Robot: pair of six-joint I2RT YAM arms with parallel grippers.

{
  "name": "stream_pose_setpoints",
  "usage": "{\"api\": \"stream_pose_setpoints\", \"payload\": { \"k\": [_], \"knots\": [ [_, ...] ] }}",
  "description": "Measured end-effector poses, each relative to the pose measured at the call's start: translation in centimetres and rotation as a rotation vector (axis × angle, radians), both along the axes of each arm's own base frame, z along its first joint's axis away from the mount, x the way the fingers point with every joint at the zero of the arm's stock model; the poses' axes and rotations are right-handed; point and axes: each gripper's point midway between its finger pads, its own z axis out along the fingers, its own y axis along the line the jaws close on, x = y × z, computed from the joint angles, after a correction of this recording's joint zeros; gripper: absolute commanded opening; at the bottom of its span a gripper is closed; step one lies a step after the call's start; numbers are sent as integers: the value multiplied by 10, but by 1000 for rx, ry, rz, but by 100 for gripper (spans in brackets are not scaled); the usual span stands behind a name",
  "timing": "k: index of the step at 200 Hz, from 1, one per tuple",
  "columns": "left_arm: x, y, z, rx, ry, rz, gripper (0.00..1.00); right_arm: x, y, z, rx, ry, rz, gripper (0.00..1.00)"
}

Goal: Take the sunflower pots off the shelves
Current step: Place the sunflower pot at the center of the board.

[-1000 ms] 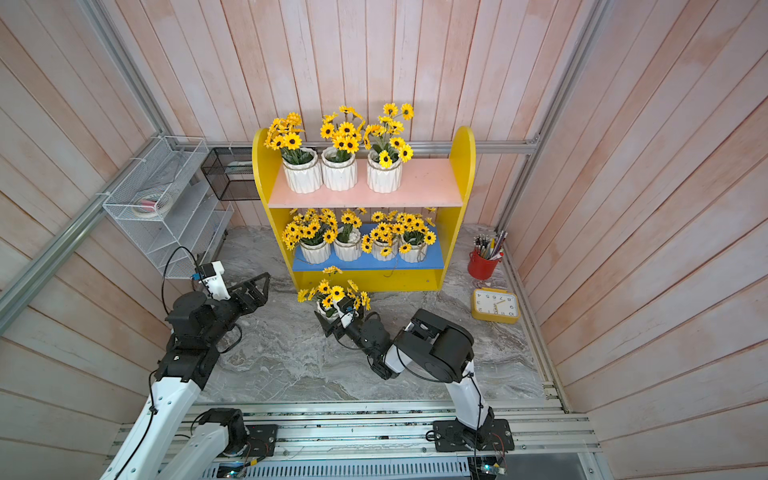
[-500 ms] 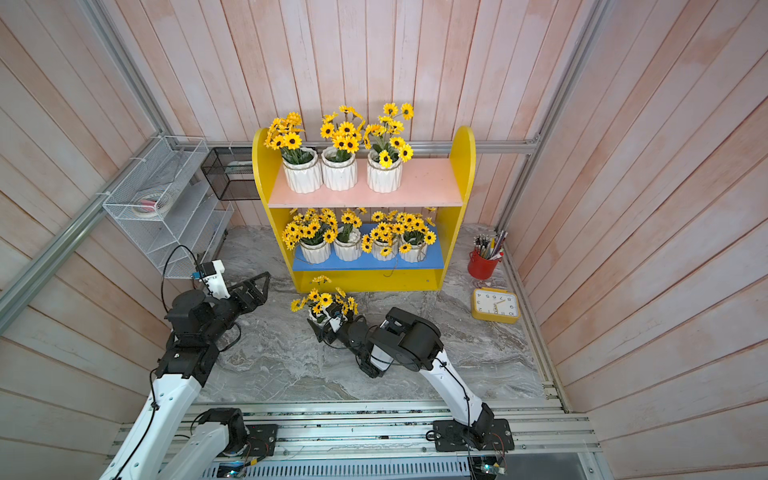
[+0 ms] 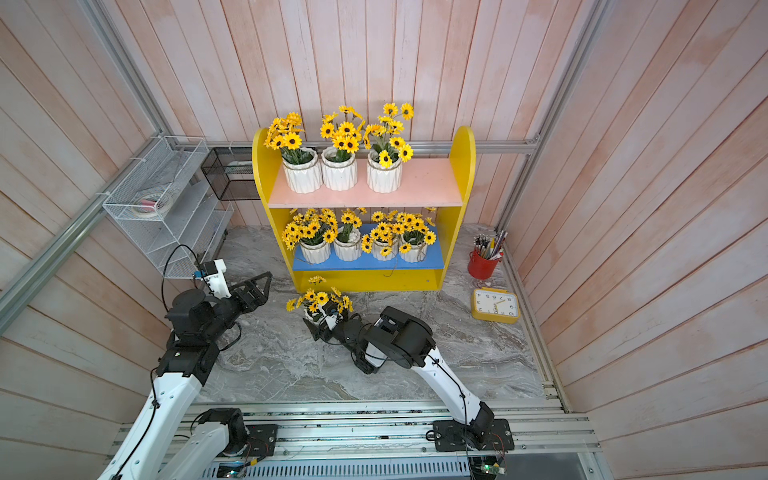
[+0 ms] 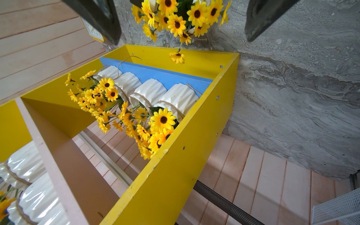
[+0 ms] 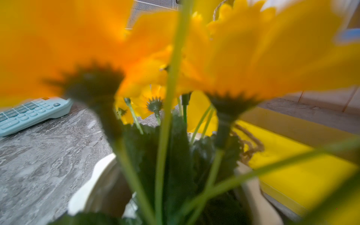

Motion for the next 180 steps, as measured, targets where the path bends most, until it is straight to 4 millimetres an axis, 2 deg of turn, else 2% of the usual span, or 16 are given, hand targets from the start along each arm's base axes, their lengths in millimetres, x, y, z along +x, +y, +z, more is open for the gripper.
{"api": "stream_pose_setpoints", "payload": {
  "k": [7,17,21,42,107,180],
  "knots": [
    [0,0,0,0,0,0,100,1,1,-1,-3,4,1,27],
    [0,0,0,0,0,0,100,1,1,-3,-10,10,2,59],
    [0,0,0,0,0,0,100,1,1,-3,-10,11,3,68],
    [0,-1,-1,-1,2,-6,100,2,2,-4,-14,14,1,98],
    [-2,-9,-1,-14,6,-53,100,2,-1,-7,-30,29,-36,98],
    [-6,-17,1,-32,3,-106,100,-16,-21,-10,-40,47,-64,98]
  ]
}}
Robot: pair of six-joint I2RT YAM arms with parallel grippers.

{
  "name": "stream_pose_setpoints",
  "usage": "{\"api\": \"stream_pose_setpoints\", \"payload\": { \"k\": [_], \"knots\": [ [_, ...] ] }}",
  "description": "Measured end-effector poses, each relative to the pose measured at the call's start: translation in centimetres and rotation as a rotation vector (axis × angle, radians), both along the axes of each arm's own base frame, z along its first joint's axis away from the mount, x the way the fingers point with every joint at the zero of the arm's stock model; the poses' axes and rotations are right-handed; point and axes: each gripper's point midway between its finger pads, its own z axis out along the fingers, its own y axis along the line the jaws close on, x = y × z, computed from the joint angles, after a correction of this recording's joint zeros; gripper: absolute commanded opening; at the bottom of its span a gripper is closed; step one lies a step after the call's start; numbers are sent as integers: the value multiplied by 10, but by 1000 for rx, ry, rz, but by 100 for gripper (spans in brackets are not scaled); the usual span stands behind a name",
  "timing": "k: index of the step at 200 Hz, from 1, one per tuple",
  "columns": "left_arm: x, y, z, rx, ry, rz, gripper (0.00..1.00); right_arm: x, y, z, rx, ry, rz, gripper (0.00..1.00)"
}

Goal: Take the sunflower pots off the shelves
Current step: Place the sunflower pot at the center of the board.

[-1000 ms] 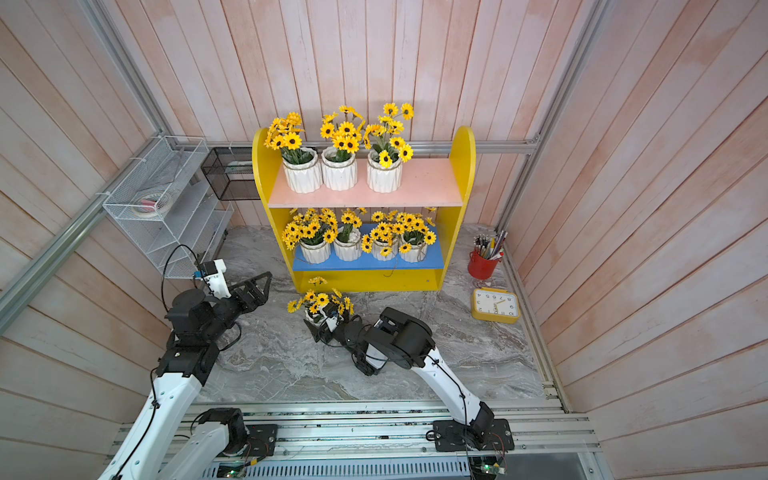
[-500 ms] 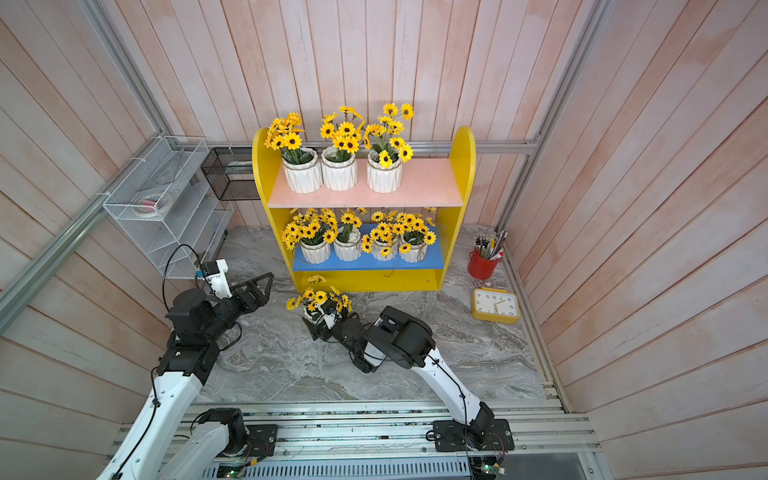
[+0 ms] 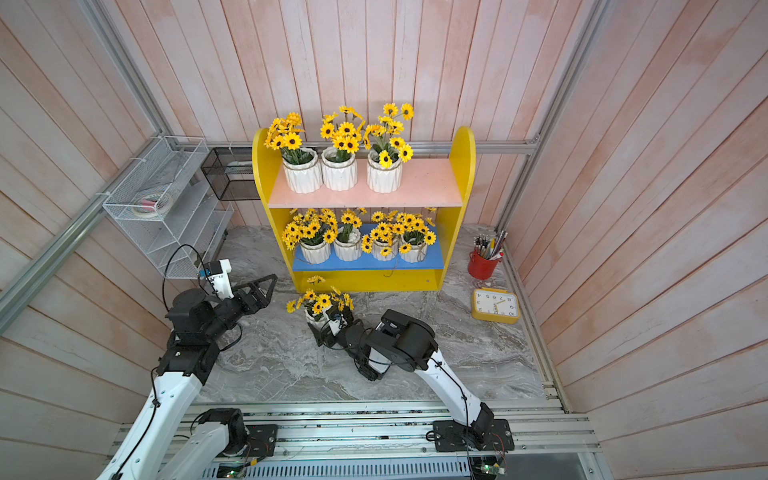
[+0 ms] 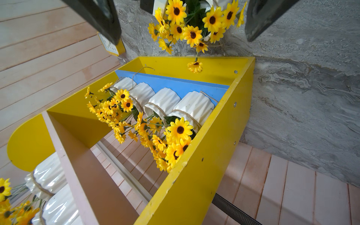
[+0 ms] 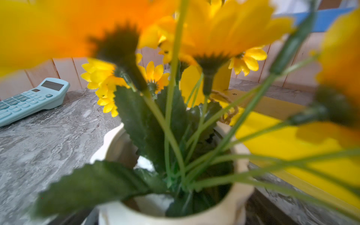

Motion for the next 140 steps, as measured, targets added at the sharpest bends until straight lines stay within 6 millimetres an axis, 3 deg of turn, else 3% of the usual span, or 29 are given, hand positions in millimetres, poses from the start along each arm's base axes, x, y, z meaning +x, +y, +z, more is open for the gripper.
{"api": "stream_pose_setpoints", "payload": {
  "k": [92,117,140],
  "knots": [
    [-4,-9,7,-16,-24,-56,100,-50,-16,6,6,66,16,98],
    [-6,-11,10,-21,-34,-71,100,-66,-23,24,26,67,11,98],
    [-9,-14,16,-29,-55,-90,100,-69,-29,44,63,63,-6,98]
  ]
}}
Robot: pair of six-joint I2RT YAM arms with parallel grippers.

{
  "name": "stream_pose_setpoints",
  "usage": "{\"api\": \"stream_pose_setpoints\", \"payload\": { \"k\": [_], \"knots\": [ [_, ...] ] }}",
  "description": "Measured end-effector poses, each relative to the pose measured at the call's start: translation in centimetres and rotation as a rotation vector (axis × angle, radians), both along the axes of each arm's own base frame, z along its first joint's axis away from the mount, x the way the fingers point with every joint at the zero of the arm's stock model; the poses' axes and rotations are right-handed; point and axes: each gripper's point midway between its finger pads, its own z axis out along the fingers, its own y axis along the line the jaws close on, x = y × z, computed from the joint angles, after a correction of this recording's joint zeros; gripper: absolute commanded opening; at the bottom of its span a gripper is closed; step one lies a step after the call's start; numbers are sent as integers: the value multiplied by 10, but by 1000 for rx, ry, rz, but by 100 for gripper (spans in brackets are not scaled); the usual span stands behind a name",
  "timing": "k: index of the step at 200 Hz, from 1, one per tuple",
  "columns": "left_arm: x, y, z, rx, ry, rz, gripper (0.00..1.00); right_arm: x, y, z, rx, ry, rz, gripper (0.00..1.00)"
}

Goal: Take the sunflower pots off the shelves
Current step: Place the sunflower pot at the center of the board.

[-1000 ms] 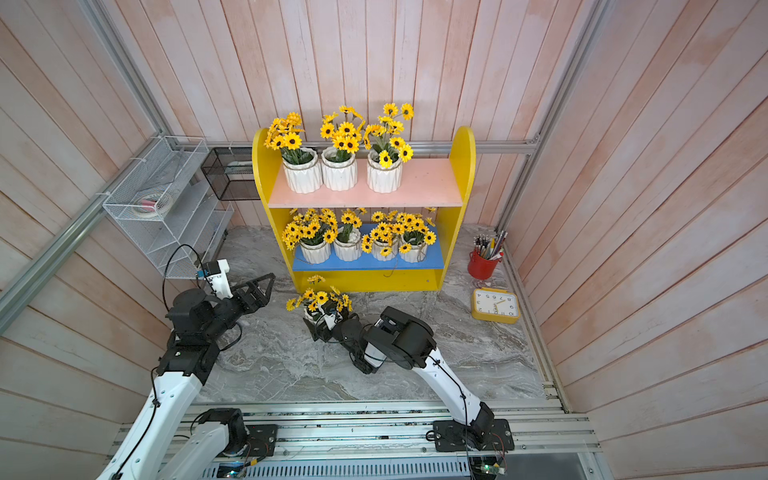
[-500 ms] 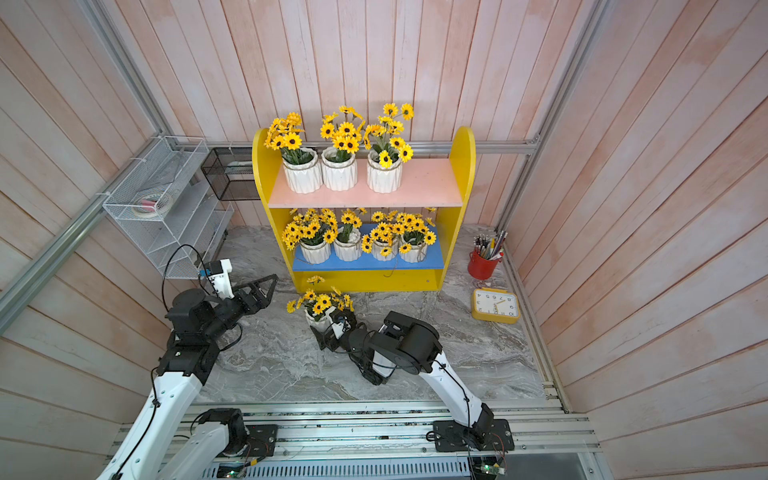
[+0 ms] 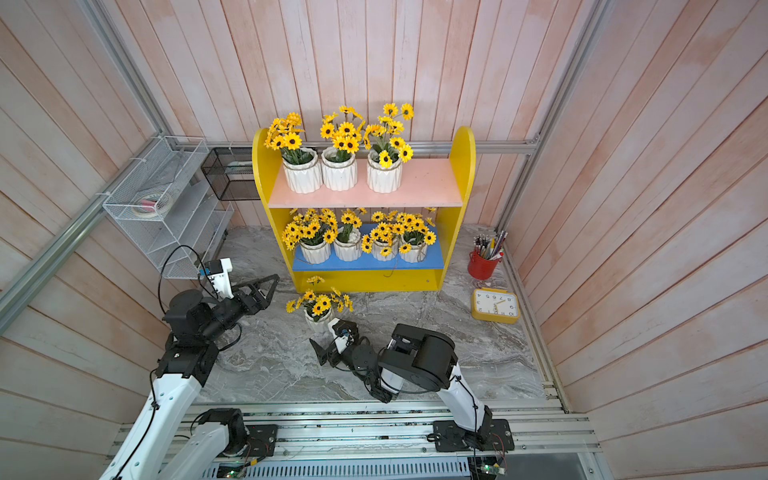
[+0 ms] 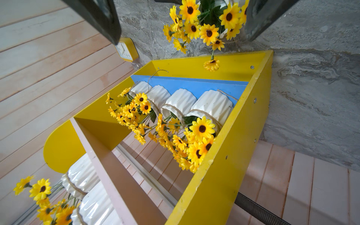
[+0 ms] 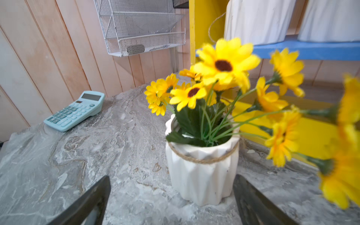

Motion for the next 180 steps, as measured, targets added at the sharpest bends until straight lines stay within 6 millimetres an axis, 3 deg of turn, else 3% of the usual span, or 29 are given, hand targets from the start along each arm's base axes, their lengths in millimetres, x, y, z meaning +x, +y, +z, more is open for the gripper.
{"api": "stream_pose_setpoints", "payload": {
  "k": [35,57,90,103,123,153,180],
  "knots": [
    [-5,-5,5,-8,-17,-35,100,-17,-15,34,-12,-23,-21,98],
    [-11,-8,11,-8,-42,-51,100,-28,-23,73,-11,-49,-34,98],
    [-14,-9,12,-6,-61,-60,100,-26,-45,137,-20,-92,-90,98],
    [-14,-10,8,-7,-54,-66,100,-25,-57,153,-26,-104,-107,98],
    [-12,-12,2,-10,-33,-81,100,-11,-85,170,-36,-104,-159,96],
    [-13,-14,1,-17,-32,-95,100,28,-132,195,-26,-76,-276,94],
    [-12,-16,3,-22,-42,-110,100,52,-152,220,3,-71,-341,92]
  ]
}}
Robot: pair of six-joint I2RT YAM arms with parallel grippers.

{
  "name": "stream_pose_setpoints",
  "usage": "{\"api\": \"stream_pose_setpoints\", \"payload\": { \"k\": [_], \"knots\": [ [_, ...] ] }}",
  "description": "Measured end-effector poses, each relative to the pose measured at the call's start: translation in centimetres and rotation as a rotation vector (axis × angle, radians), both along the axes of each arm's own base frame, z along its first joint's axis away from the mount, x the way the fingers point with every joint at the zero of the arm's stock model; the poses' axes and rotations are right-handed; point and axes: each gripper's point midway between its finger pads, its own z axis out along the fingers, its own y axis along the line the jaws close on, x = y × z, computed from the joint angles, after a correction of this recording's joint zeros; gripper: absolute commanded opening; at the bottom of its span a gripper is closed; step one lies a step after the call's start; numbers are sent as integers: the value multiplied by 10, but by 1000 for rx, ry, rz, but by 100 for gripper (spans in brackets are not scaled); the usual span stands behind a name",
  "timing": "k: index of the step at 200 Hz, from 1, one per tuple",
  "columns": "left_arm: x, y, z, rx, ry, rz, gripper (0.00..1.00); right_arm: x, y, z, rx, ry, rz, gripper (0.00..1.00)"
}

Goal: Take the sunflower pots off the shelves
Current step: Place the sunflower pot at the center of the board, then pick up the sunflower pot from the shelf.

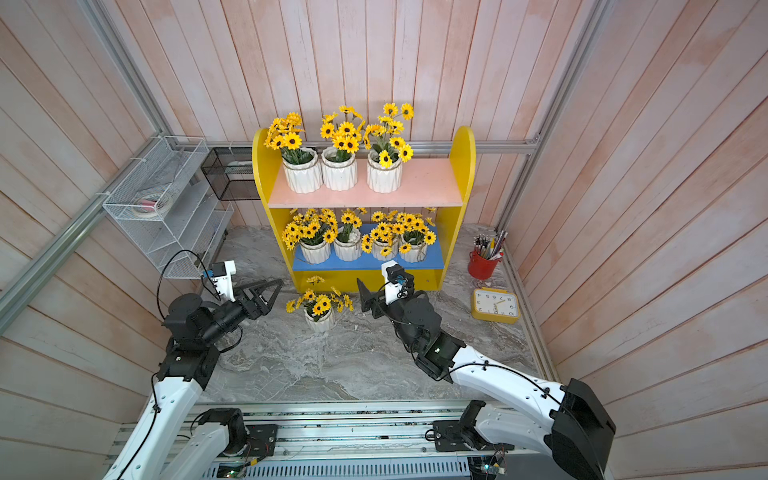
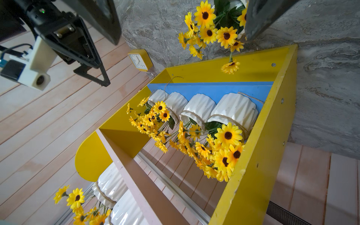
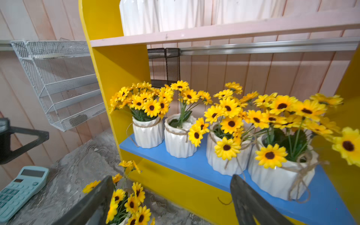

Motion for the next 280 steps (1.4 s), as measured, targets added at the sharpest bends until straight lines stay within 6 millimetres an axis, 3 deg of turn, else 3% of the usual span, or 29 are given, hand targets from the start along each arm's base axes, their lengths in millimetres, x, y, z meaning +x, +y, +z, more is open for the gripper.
{"api": "stream_pose_setpoints", "payload": {
  "k": [42,72,91,121,183,204,237,280],
  "knots": [
    [2,-19,8,0,15,-55,100,23,-3,29,-6,-4,-25,90],
    [-4,-48,55,14,-80,-138,100,35,-17,46,-1,-15,-51,89],
    [-9,-62,73,25,-137,-194,100,39,-27,55,8,-25,-73,89],
    [-12,-78,68,60,-157,-278,100,42,-40,76,26,-52,-94,89],
    [-14,-80,85,78,-270,-293,100,61,-70,142,88,-154,-135,94],
    [-15,-79,85,68,-299,-287,100,74,-67,157,84,-176,-128,98],
    [-9,-74,63,43,-238,-258,100,105,-46,166,21,-182,-102,98],
    [15,-44,59,19,-187,-89,100,150,-42,160,-43,-161,-109,98]
  ]
}}
